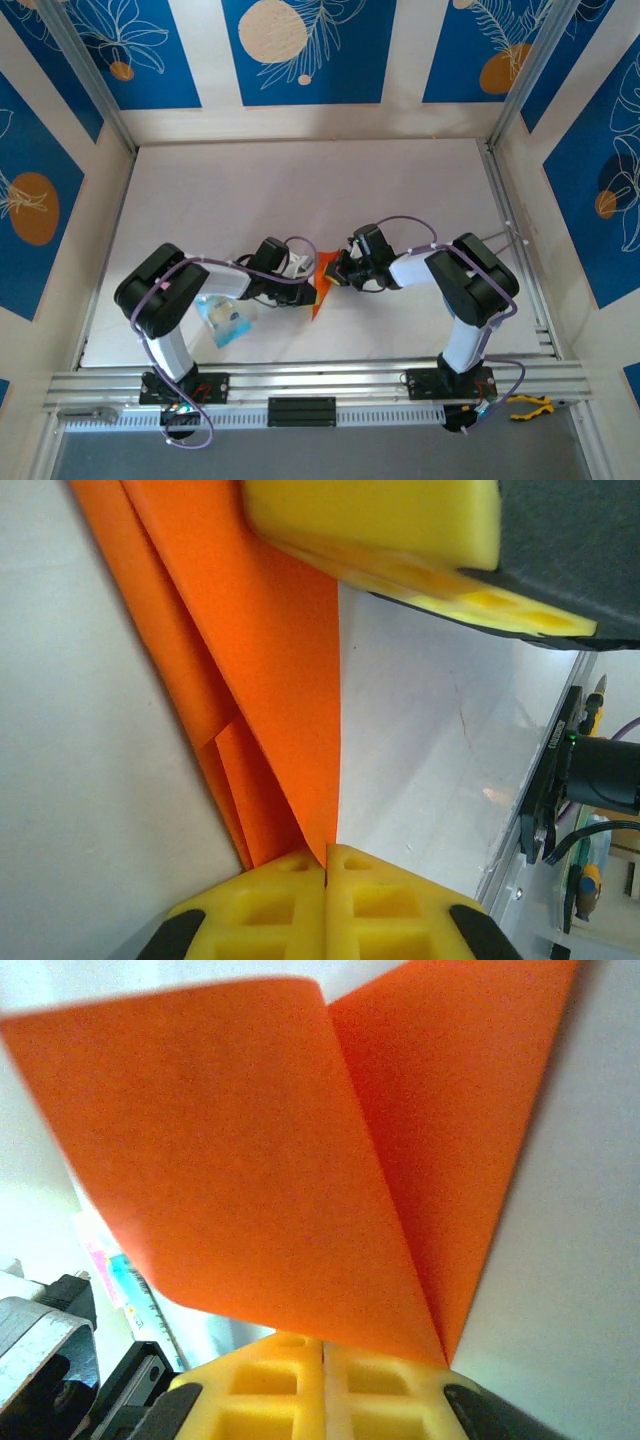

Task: Fold a paper plane with a square sheet of paper (pick it up from the middle)
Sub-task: Fold the wing for the fifth time at the center of the table.

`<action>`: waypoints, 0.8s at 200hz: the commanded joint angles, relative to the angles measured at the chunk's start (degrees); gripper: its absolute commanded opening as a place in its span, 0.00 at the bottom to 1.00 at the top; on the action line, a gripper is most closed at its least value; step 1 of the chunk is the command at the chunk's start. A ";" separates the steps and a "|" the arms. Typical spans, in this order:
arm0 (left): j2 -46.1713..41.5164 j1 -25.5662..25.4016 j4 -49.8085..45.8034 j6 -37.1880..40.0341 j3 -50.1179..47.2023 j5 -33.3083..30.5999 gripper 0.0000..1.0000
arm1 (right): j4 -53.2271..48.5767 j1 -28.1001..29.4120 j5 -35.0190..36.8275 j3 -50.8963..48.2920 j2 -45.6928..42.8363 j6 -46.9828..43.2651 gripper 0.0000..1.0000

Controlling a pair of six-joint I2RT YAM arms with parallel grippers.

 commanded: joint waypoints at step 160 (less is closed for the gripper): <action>-2.22 0.49 -11.93 5.07 0.70 1.83 0.15 | -6.01 0.40 3.39 0.23 1.65 0.33 0.02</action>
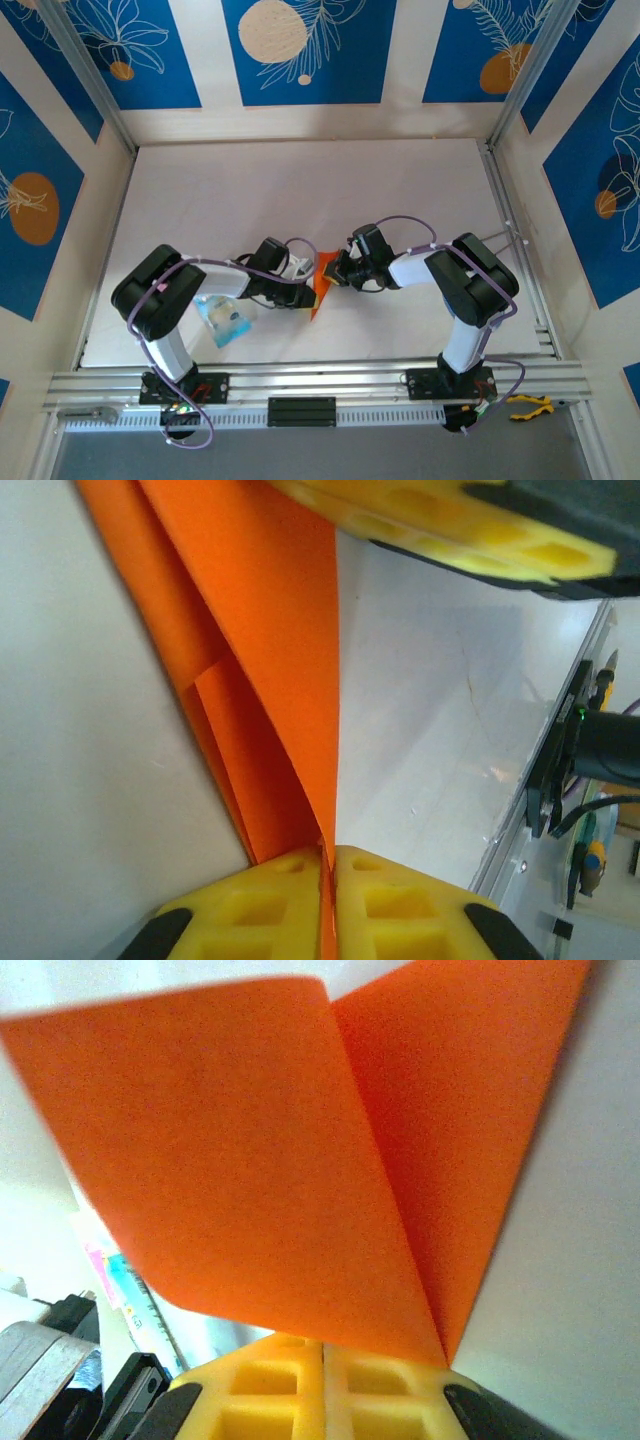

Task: Fold a paper plane with a square sheet of paper (pick it up from the middle)
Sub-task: Fold the wing for the fifth time at the center of the table.

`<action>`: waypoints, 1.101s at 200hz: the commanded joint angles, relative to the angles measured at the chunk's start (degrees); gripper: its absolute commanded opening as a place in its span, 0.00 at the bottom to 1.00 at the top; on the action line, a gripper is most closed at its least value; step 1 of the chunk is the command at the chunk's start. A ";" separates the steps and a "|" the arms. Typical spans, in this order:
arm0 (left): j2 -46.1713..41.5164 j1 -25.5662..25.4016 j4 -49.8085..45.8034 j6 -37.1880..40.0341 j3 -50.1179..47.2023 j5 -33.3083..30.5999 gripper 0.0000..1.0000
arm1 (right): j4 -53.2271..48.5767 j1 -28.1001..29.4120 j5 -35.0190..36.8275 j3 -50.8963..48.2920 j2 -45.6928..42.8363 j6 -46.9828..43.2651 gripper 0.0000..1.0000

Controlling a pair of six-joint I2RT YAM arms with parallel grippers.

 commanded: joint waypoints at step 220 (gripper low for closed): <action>-1.79 0.45 -13.38 6.05 -0.11 3.17 0.05 | -7.73 0.75 5.71 0.03 1.77 2.00 0.02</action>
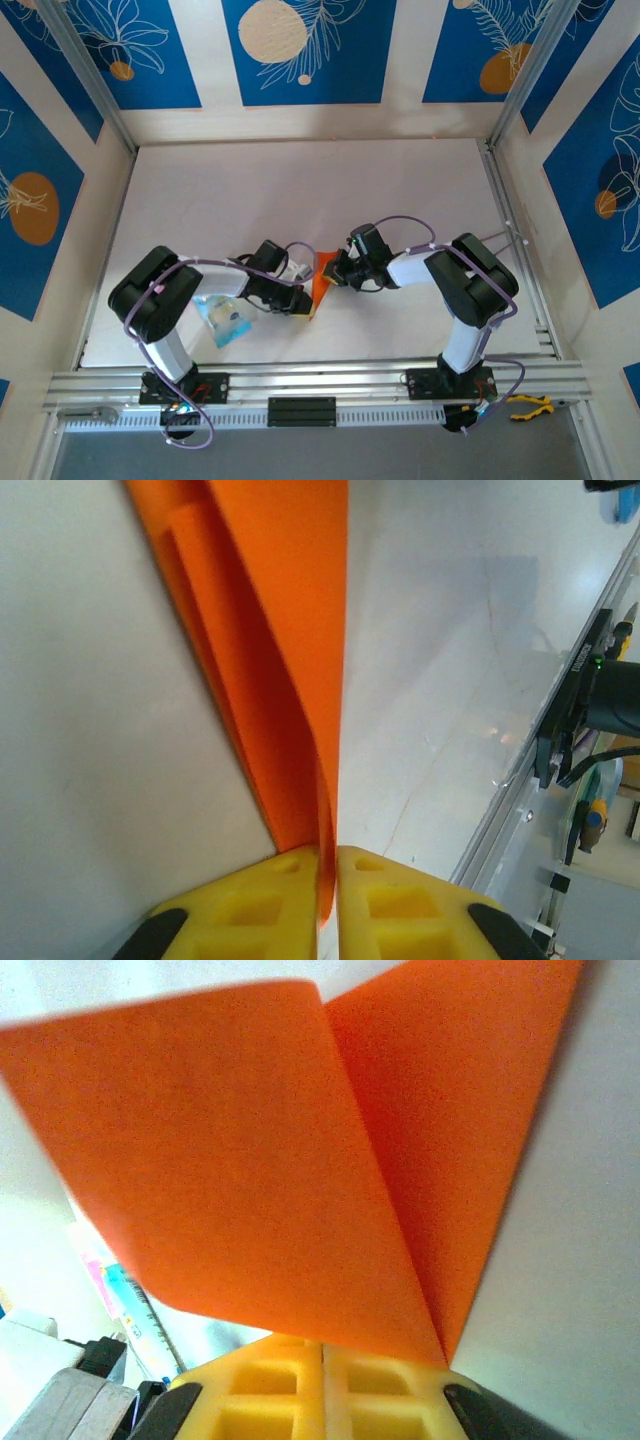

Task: Fold a paper plane with a square sheet of paper (pick it up from the middle)
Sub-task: Fold the wing for the fifth time at the center of the table.

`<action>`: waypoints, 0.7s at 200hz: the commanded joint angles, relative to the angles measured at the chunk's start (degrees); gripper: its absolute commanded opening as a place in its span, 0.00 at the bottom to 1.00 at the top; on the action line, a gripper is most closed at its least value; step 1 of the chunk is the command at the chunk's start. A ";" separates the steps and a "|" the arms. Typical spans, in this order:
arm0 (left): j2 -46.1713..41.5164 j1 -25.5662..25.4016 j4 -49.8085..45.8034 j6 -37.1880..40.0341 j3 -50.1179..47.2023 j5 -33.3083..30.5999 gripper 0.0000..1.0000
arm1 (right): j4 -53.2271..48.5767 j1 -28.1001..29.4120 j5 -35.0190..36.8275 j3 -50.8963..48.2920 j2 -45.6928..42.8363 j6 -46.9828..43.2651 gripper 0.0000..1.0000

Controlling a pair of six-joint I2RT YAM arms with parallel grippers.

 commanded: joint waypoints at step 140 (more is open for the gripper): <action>-14.68 1.04 -0.95 -4.47 -1.18 -7.72 0.16 | -6.47 -0.01 4.21 -0.60 1.91 0.91 0.02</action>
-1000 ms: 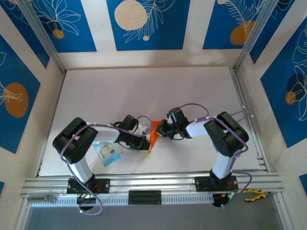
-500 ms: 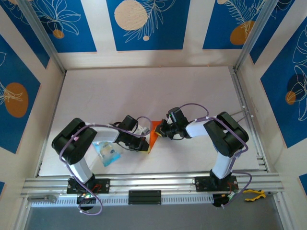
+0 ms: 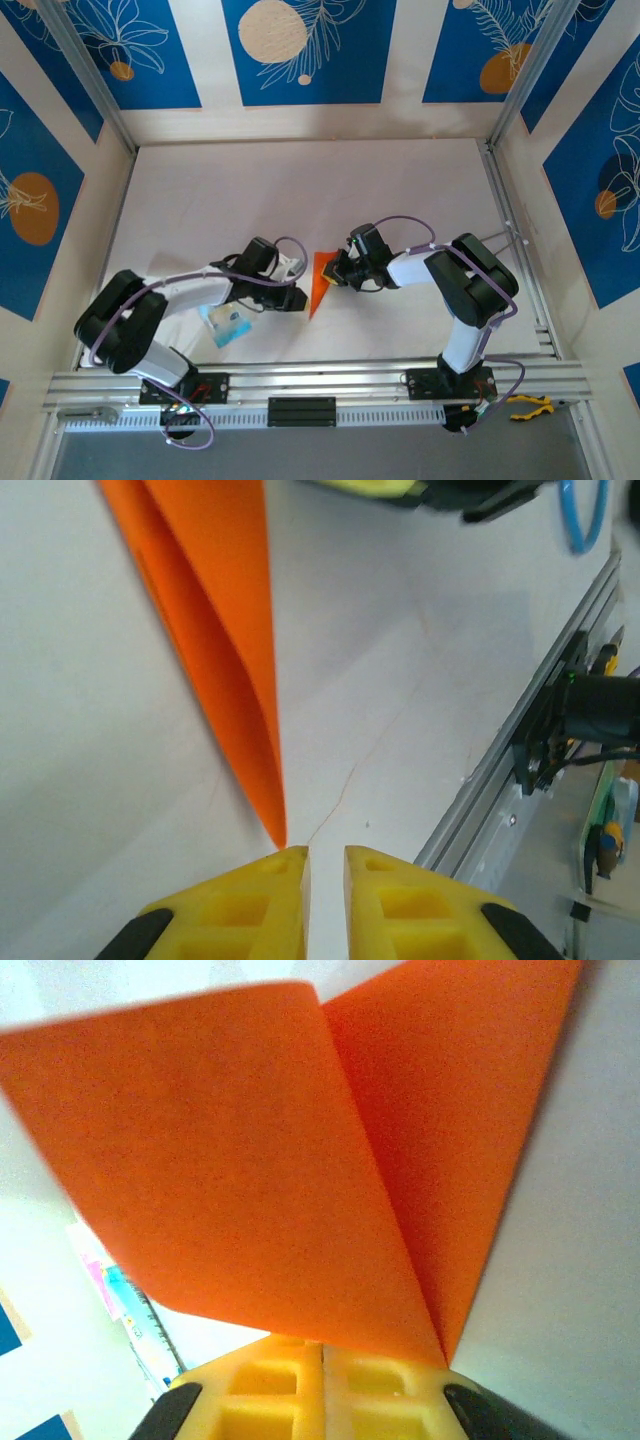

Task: Fold a paper plane with a square sheet of paper (pick it up from the middle)
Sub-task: Fold the wing for the fifth time at the center of the table.

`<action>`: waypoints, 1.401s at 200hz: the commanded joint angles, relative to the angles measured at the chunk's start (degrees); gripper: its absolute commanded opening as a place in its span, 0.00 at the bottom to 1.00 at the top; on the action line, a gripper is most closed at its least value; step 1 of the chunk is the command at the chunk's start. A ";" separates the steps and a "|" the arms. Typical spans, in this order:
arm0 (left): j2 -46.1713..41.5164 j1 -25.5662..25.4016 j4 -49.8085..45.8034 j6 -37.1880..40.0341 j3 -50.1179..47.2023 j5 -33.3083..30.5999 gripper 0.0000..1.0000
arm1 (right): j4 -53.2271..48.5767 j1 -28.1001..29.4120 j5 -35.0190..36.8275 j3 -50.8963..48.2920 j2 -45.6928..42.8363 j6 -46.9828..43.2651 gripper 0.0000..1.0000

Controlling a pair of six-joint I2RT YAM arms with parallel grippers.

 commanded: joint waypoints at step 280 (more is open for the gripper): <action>17.68 -3.00 -6.39 5.58 9.61 -0.48 0.08 | -7.43 0.08 4.49 -0.67 2.68 1.49 0.02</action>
